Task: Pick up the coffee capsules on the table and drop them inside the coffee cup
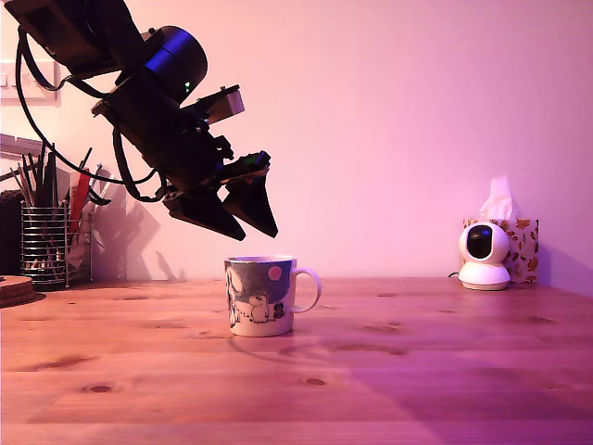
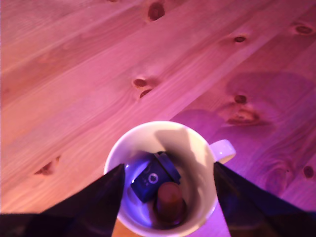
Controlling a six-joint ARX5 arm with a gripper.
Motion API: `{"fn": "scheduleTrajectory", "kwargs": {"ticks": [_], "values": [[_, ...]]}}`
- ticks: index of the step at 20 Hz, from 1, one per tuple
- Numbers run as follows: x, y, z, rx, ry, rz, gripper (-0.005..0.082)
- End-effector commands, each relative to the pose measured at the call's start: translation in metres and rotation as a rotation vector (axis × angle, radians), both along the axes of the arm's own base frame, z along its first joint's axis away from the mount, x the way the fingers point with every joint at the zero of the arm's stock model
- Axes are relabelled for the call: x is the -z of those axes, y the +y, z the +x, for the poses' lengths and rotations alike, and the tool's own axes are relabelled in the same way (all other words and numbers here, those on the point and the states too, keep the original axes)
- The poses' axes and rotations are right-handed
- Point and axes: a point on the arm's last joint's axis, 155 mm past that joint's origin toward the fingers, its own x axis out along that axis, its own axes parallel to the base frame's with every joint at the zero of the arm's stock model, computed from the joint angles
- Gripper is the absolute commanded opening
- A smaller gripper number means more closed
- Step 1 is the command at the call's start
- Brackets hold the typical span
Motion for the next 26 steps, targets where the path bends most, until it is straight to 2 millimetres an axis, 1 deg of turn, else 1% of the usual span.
{"fn": "scheduleTrajectory", "kwargs": {"ticks": [1, 2, 3, 4, 6, 7, 8, 10, 12, 16, 20, 25, 26], "values": [[-0.002, 0.001, 0.003, 0.011, -0.022, 0.016, 0.0503], [-0.004, 0.001, 0.003, 0.015, -0.029, 0.017, 0.0461], [-0.007, 0.001, 0.002, 0.015, -0.032, 0.015, 0.0397], [-0.008, 0.002, 0.002, 0.014, -0.030, 0.016, 0.0309], [-0.010, 0.006, -0.001, 0.010, -0.018, 0.022, 0.0098], [-0.010, 0.007, -0.003, 0.011, -0.013, 0.024, 0.0025], [-0.009, 0.007, -0.005, 0.011, -0.004, 0.028, -0.0023], [-0.006, 0.009, -0.007, 0.010, 0.012, 0.036, -0.0024], [-0.007, 0.010, -0.010, 0.002, 0.027, 0.029, -0.0024], [-0.025, 0.005, -0.021, 0.020, 0.044, -0.025, -0.0024], [-0.040, 0.008, -0.028, 0.017, 0.030, -0.034, -0.0024], [-0.038, 0.013, -0.040, 0.021, 0.034, -0.038, -0.0024], [-0.040, 0.013, -0.043, 0.029, 0.020, -0.053, -0.0024]]}}
